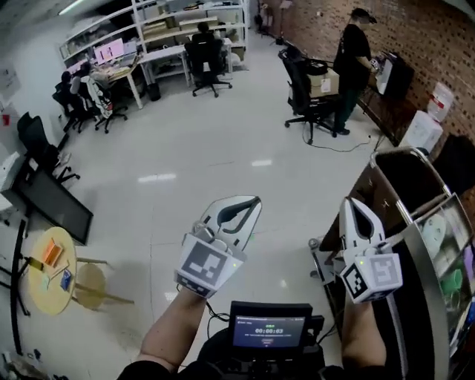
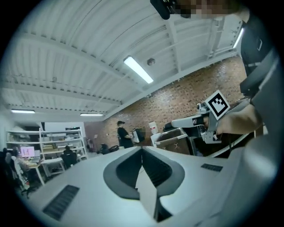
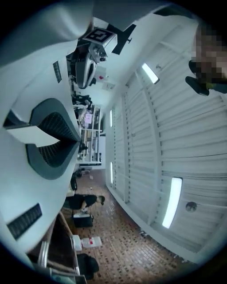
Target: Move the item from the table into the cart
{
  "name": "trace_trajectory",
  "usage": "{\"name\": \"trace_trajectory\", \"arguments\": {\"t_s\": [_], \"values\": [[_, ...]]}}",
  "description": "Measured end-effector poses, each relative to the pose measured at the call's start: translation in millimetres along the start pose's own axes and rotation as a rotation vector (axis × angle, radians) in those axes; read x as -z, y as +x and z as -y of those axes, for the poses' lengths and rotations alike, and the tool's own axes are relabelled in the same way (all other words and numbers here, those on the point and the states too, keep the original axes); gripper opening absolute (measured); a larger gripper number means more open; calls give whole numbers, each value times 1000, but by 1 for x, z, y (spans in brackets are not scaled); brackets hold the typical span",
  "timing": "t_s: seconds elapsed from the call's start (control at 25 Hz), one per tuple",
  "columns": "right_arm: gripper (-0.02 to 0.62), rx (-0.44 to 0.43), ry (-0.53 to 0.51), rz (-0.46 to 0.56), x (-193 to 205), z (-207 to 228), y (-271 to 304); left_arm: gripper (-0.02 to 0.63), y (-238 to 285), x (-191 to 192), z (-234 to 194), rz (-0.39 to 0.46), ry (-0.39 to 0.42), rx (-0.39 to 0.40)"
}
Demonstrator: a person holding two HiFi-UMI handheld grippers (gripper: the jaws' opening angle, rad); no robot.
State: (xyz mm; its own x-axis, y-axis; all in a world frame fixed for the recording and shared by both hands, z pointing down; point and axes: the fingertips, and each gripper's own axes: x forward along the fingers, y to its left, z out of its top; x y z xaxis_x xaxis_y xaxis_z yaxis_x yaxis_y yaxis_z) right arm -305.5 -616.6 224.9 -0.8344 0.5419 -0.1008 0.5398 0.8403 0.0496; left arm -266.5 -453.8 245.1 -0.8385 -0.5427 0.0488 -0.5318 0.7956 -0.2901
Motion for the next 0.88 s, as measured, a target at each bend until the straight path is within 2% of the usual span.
{"name": "trace_trajectory", "arguments": {"t_s": [0.12, 0.24, 0.36, 0.48, 0.72, 0.88], "values": [[14, -157, 16, -19, 15, -88, 91, 14, -62, 43, -93, -43, -15, -154], [14, -332, 27, -21, 29, -164, 173, 14, -115, 81, -173, -73, -87, -317], [14, -486, 51, -18, 36, -232, 245, 14, -158, 110, -237, -91, -142, -421], [14, -647, 74, -20, 42, -321, 302, 14, -229, 133, -292, -104, -182, -573], [14, -933, 52, -3, 54, -540, 372, 14, -425, 200, -377, -186, -261, -909], [14, -1057, 26, -8, 72, -700, 378, 14, -572, 233, -412, -193, -261, -1056]]}}
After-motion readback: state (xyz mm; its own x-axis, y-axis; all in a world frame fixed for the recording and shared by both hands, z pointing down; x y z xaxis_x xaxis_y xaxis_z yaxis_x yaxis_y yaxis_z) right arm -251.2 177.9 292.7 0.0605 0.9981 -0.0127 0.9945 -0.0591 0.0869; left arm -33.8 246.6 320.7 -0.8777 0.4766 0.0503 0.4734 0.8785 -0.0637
